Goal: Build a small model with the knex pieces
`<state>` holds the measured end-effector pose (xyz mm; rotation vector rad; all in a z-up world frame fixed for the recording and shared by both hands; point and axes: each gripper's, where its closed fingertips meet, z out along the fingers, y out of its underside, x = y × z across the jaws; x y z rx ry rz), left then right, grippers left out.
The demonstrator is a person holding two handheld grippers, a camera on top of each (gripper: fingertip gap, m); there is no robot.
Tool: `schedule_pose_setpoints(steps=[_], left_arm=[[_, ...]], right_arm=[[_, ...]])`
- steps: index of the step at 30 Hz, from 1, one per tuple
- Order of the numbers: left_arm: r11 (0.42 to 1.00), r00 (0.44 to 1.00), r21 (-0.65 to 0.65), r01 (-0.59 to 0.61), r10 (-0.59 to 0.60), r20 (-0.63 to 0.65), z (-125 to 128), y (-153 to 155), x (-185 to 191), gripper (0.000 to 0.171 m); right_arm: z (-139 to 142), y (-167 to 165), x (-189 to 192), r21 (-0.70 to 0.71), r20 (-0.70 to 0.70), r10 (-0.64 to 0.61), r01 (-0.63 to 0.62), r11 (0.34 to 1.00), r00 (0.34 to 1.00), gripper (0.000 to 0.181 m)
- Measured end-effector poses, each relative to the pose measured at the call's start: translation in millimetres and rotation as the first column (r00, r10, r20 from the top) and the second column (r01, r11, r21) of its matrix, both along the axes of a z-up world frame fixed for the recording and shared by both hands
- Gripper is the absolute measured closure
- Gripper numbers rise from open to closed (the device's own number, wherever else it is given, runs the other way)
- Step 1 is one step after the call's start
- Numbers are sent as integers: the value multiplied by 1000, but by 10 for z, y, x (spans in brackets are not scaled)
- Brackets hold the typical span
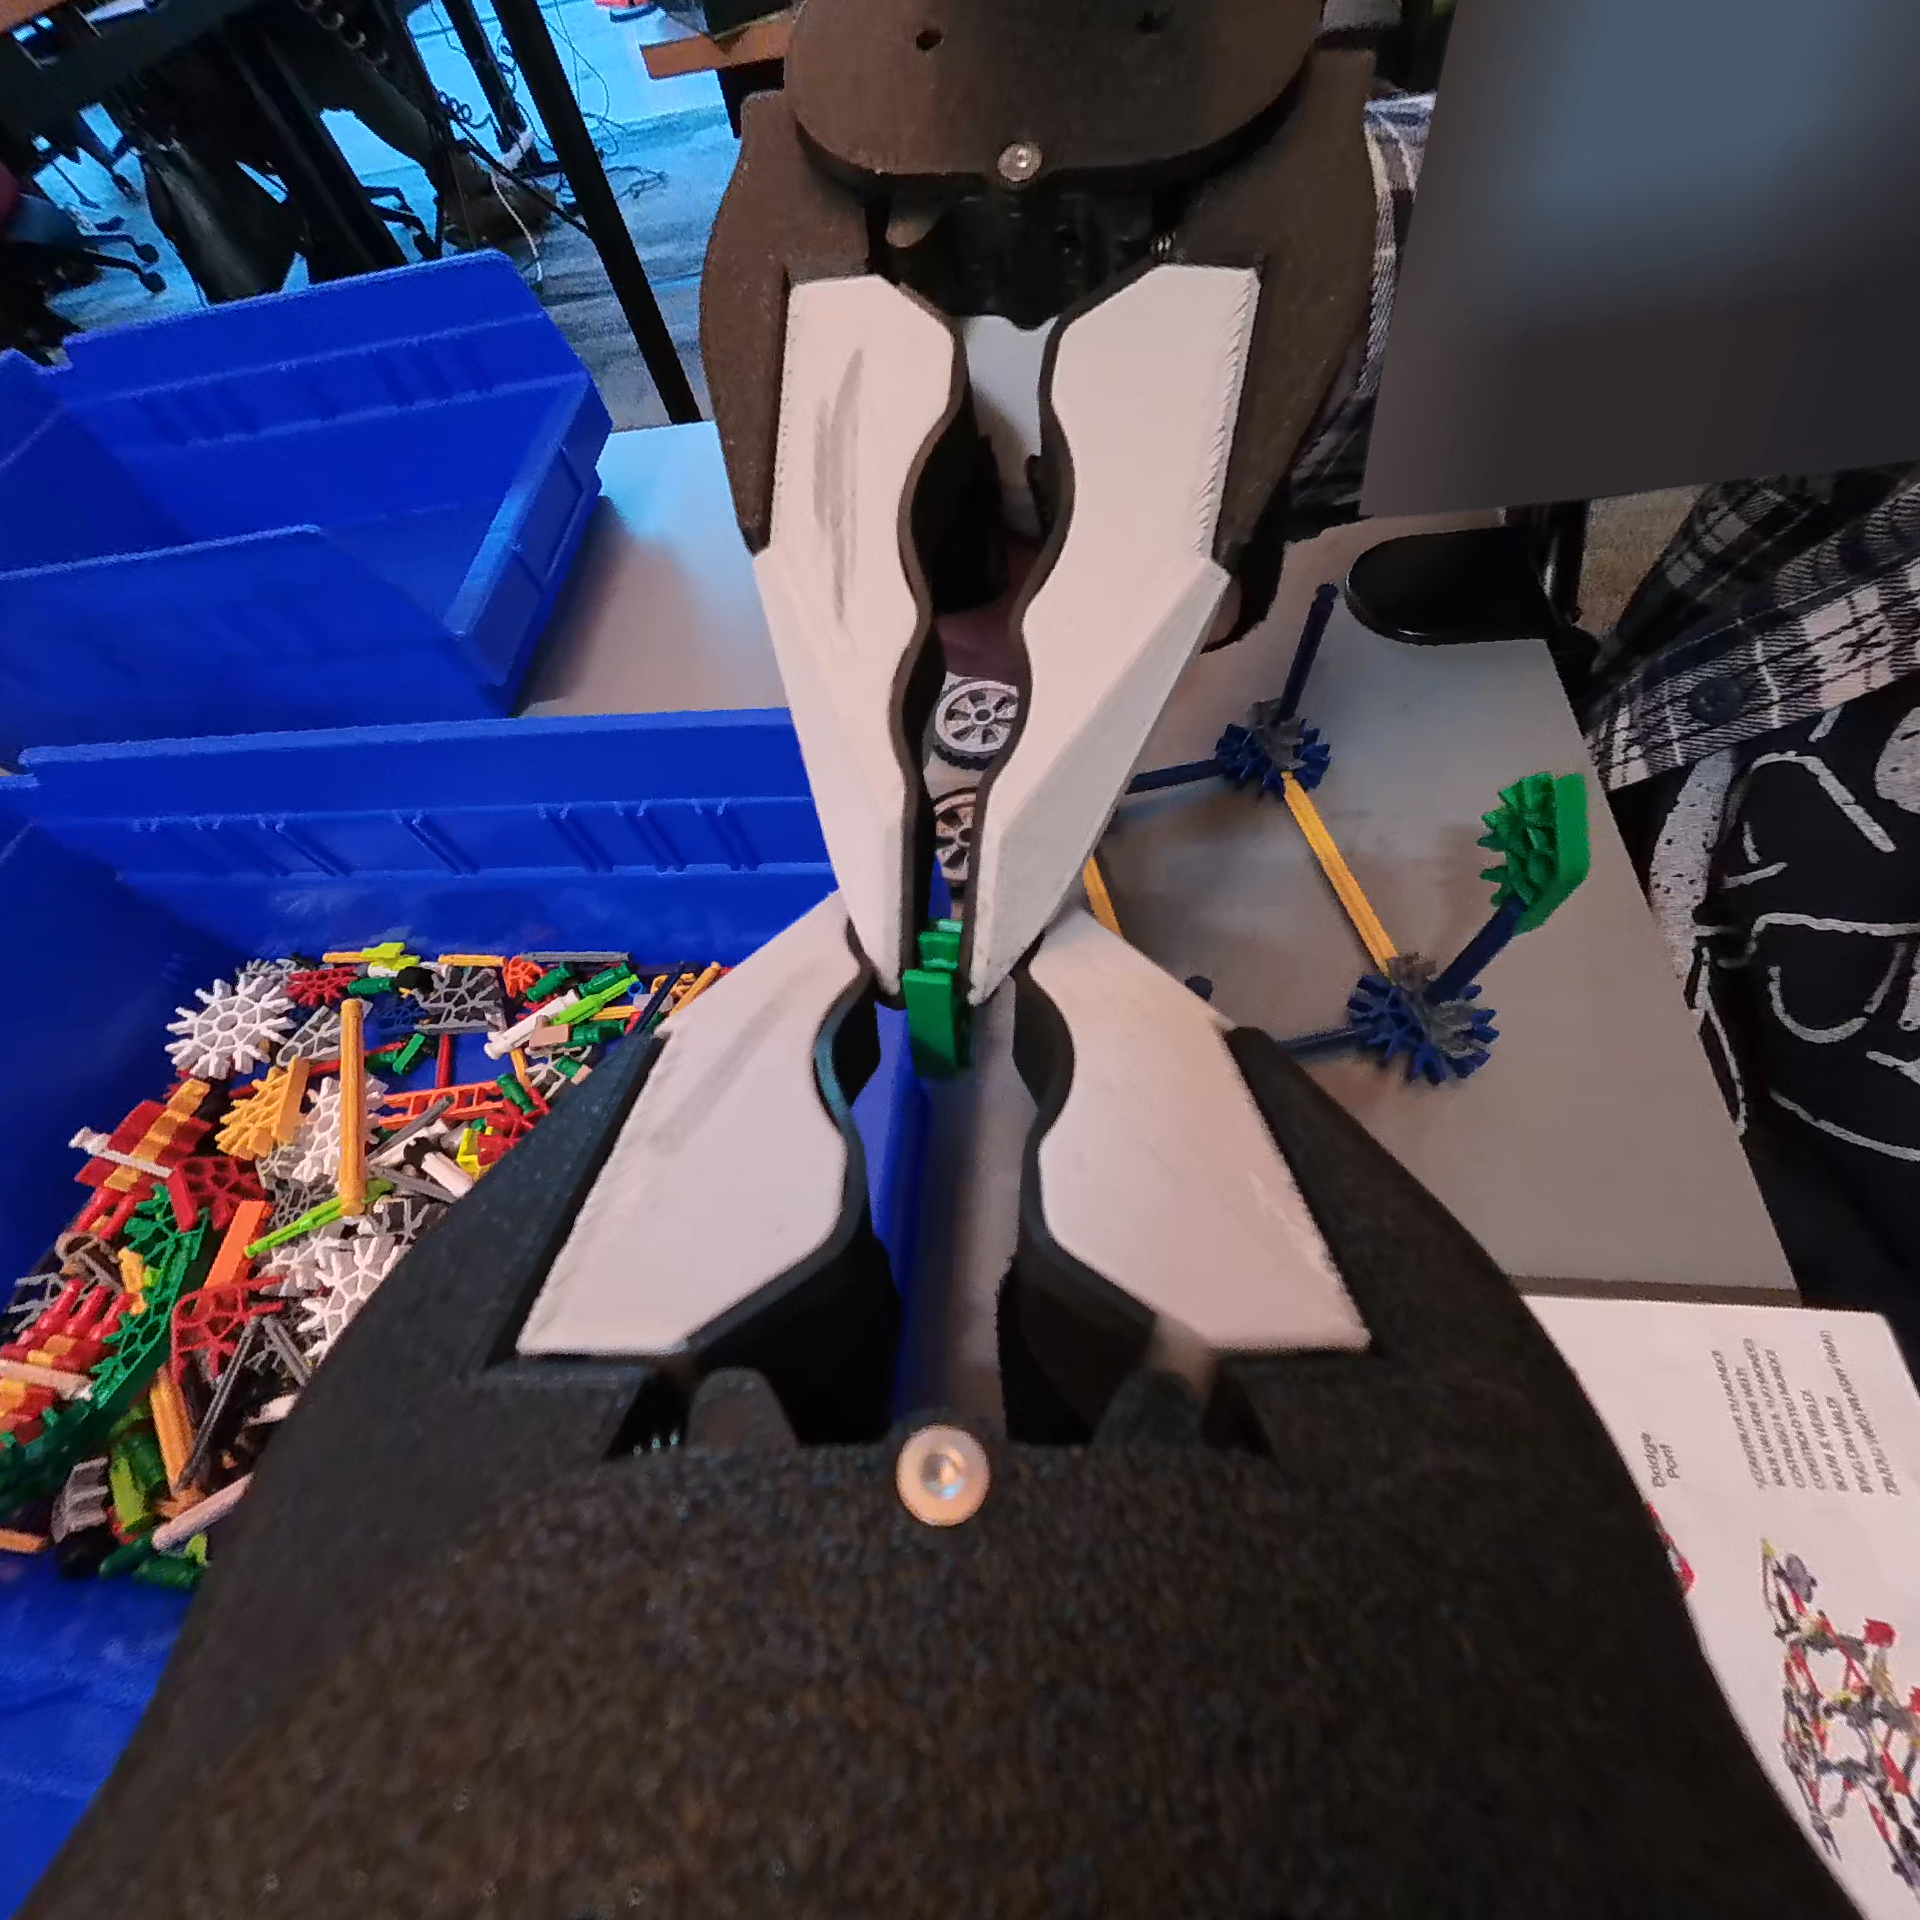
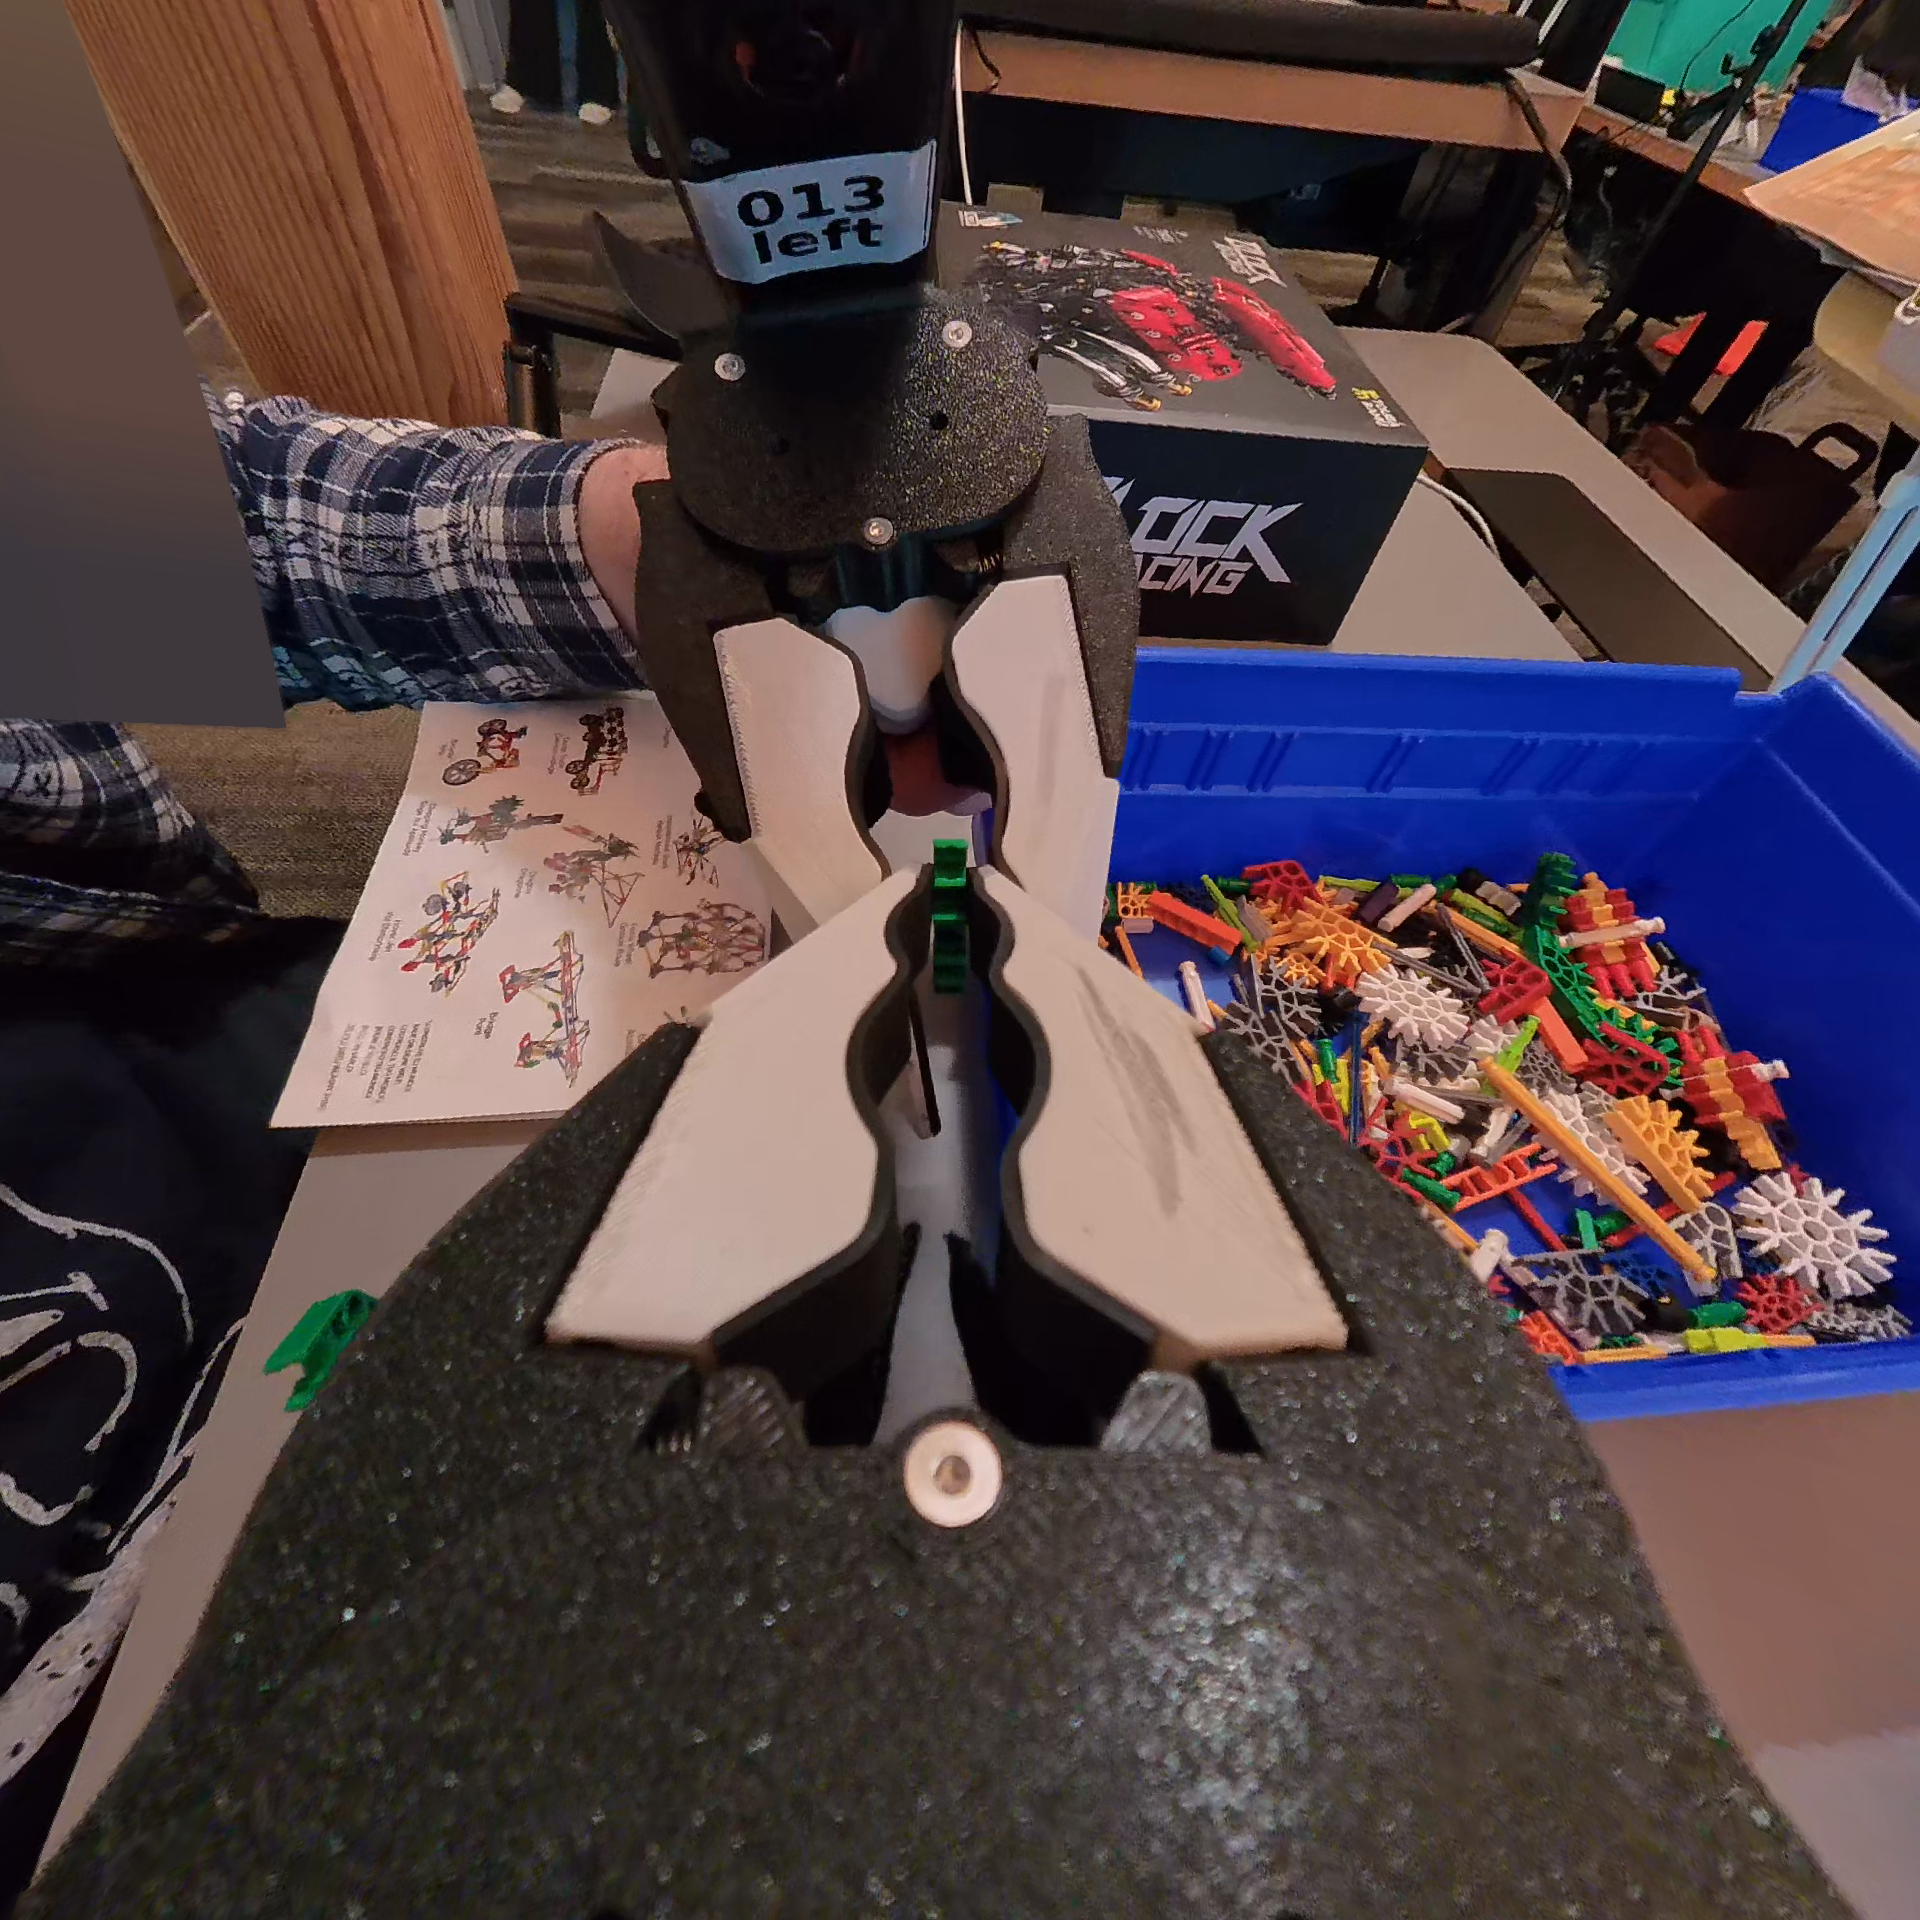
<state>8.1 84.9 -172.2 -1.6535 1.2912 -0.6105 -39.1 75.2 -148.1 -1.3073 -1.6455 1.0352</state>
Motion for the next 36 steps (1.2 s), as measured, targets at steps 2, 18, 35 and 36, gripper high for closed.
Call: schedule_pose_setpoints(steps=[2,18,35,36], left_arm=[[1000,1000,1,1,-1,-3,-5,-4,21,155],[999,993,-33,17,-21,-115,-128,-244,136,140],[986,988,-140,-92,72,-140,-515,-542,214,133],[986,987,-137,-99,80,-136,-530,-536,214,135]], right_arm=[[-7,1,21,1,1,-3,3,1000,1000,177],[-87,-112,208,-45,25,4,-3,999,1000,176],[-379,-311,440,-291,50,-8,22,957,999,177],[-383,-310,433,-291,45,-14,26,956,999,177]])
